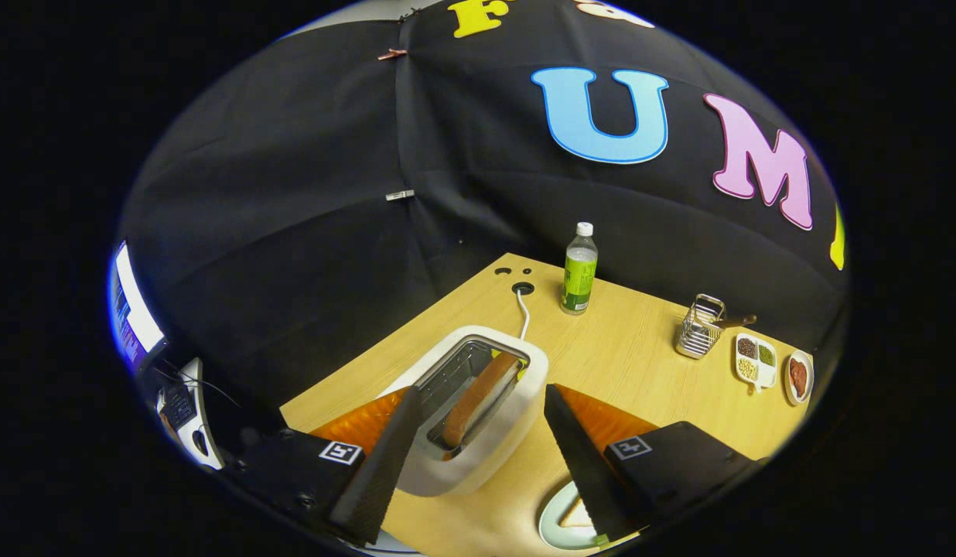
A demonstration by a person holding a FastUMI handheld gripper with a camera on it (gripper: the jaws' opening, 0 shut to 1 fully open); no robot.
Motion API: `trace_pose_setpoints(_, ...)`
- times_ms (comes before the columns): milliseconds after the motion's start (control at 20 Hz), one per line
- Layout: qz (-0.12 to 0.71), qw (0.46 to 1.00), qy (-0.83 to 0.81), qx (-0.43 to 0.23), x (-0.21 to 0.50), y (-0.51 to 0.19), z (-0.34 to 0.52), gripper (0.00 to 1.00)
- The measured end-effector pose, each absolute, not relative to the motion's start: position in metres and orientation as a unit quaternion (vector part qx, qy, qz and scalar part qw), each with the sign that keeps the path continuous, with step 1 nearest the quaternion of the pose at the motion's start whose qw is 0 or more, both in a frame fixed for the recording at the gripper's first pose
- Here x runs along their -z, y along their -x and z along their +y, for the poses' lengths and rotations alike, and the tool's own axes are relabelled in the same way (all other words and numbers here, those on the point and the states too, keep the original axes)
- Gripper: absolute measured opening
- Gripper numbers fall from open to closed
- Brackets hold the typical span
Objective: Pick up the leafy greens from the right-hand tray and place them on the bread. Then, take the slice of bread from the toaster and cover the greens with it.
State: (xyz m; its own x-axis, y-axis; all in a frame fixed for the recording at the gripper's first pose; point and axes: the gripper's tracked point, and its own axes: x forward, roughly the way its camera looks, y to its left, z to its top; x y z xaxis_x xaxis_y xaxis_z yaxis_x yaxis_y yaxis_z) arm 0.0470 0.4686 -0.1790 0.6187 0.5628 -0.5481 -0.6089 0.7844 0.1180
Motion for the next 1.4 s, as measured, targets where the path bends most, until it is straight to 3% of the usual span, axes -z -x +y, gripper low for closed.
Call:
trace_pose_setpoints(250,0.316,0.900,0.045,-0.297,0.211,-0.060,0.485,0.99)
trace_pose_setpoints(450,0.323,0.906,0.023,-0.273,0.217,-0.065,0.490,0.87)
trace_pose_setpoints(650,0.336,0.907,0.010,-0.253,0.221,-0.067,0.485,0.44)
trace_pose_setpoints(850,0.357,0.899,-0.018,-0.254,0.216,-0.062,0.488,0.16)
trace_pose_setpoints(1000,0.339,0.904,-0.011,-0.262,0.200,-0.062,0.485,0.12)
trace_pose_setpoints(1400,0.293,0.909,-0.048,-0.294,0.128,-0.065,0.456,0.12)
